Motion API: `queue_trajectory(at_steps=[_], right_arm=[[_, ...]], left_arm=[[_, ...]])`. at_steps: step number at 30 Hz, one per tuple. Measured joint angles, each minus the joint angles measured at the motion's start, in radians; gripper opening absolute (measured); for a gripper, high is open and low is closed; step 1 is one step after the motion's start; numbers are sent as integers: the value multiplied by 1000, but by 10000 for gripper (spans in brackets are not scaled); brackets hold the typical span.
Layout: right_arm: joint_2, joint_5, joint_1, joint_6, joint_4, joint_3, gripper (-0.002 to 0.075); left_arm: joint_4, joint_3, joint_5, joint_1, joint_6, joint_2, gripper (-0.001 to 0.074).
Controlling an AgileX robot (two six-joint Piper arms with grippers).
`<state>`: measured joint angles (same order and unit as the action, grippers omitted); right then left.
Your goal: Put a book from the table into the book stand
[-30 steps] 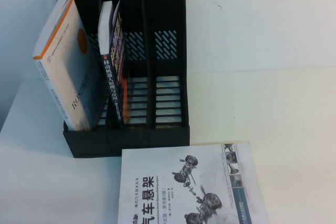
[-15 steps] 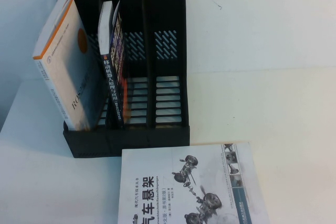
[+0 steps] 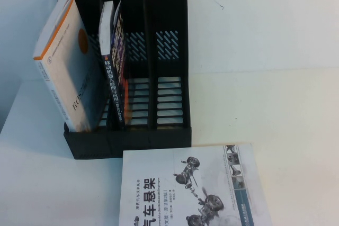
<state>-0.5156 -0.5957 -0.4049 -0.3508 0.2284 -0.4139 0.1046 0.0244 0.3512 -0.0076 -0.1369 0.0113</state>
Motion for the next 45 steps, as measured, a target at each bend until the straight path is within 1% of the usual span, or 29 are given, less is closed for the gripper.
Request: queue_trajectory(at_steps=[15,18,21,24,28,31,36,38,43,45], right_arm=[[3,-2,0,-2,0,1,0],[21,8,12,-17,3,8,0],[62,82,55,-12,7,37,0],[122,245,130,63,7,92,0],[222,450,268,206,-63,199,0],[298,505,353,250,-95,288,0],[394,506,444,254,-130,412,0],[429,457,469,254,-159,434,0],[499,282,486,257,-184,440,0],[515,268,486,270,-186,440,0]], left_arm=[[0,0,0,0,0,0,-3],[-2,0,0,0,0,0,-3],[-2,0,0,0,0,0,-3],[-3,0,0,0,0,0,-3],[-3,0,0,0,0,0,-3],[-3,0,0,0,0,0,-3],[-3,0,0,0,0,0,-3],[-3,0,0,0,0,0,-3],[-3,0,0,0,0,0,-3],[-3,0,0,0,0,0,-3]])
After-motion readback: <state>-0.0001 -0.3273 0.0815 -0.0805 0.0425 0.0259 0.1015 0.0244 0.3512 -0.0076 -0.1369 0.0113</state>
